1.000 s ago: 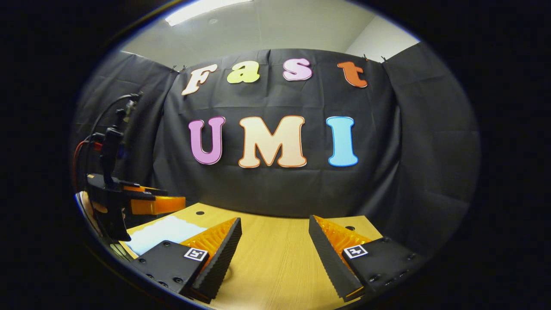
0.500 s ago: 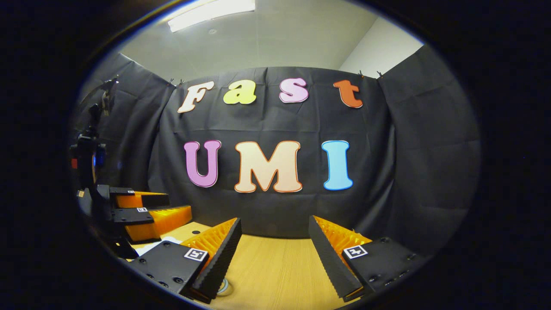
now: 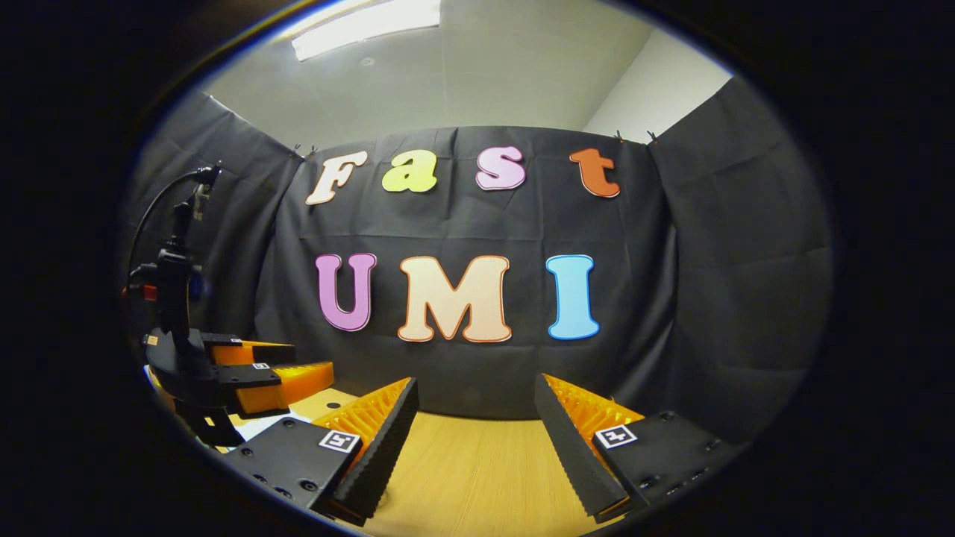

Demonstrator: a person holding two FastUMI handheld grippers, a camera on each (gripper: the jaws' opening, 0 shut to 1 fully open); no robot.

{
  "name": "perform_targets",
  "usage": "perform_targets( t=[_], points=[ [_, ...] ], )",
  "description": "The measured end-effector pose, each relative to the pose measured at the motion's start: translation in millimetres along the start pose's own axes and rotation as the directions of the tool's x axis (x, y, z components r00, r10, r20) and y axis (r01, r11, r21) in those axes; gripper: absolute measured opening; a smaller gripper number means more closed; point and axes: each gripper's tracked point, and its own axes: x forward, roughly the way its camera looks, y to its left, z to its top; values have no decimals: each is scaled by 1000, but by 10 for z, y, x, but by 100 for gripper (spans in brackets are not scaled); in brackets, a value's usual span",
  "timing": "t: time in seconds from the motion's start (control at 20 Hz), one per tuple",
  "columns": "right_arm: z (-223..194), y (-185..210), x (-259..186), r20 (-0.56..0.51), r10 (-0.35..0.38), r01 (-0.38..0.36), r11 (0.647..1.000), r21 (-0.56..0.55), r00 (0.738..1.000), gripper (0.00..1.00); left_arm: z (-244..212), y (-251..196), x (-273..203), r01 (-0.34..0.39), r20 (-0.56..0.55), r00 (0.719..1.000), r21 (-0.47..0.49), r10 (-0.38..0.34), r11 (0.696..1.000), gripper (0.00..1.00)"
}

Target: First open the suitcase, pack the skin care products into it, and then close the suitcase.

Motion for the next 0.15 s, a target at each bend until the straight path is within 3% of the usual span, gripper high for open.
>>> perform_targets(
  t=[0.15],
  points=[
    [58, -108, -53, 22, 25, -25, 1000, -1, 999, 98, 56, -61, -78, -51, 24, 998, 5, 51, 999, 95]
  ],
)
